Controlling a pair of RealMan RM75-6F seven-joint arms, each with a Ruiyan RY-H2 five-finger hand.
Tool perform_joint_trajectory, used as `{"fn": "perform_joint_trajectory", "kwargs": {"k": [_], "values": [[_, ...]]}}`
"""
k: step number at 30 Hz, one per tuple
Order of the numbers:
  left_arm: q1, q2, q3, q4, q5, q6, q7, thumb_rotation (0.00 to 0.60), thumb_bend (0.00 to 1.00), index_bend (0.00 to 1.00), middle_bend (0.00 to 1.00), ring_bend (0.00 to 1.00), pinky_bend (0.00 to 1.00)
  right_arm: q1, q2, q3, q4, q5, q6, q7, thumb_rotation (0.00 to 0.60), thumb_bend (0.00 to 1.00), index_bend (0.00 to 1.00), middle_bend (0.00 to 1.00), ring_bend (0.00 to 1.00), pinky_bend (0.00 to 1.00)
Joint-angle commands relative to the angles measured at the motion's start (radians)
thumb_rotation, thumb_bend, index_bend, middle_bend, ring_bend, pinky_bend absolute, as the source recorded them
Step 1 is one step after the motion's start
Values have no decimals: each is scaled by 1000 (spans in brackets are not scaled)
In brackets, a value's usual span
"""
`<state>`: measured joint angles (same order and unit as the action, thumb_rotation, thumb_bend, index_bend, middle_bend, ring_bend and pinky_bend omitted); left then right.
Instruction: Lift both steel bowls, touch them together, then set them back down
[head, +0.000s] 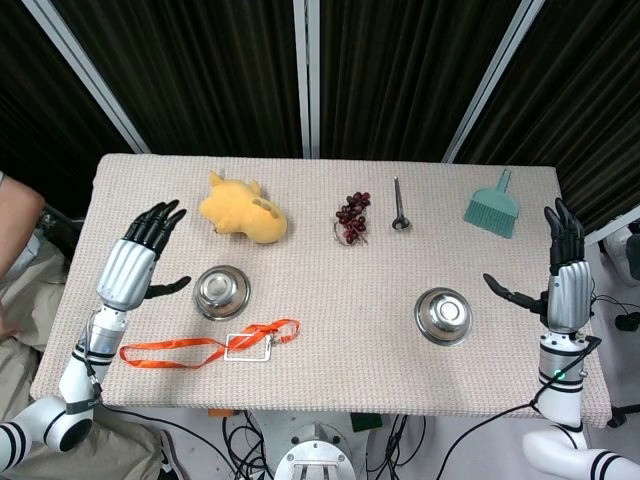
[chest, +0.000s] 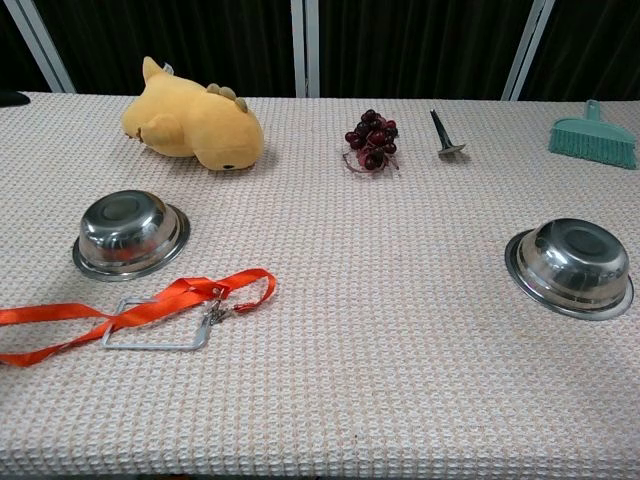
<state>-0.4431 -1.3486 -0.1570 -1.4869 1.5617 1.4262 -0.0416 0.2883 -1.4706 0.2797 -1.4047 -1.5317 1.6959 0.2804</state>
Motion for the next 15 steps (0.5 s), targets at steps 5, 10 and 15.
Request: {"fn": "perform_joint_trajectory", "kwargs": {"k": [5, 10, 15], "values": [[0, 4, 2, -4, -3, -5, 6, 600, 42, 0, 0, 0, 157, 0, 3, -10, -4, -2, -12, -5, 454, 176, 0, 0, 0, 0], [-9, 47, 33, -48, -55, -113, 59, 600, 40, 0, 13, 0, 169, -5, 80, -86, -75, -5, -127, -69, 456, 176, 0, 0, 0, 0], [-46, 133, 68, -125, -155, -311, 107, 600, 42, 0, 31, 0, 181, 13, 211, -188, -235, 46, -356, -266, 454, 176, 0, 0, 0, 0]]}}
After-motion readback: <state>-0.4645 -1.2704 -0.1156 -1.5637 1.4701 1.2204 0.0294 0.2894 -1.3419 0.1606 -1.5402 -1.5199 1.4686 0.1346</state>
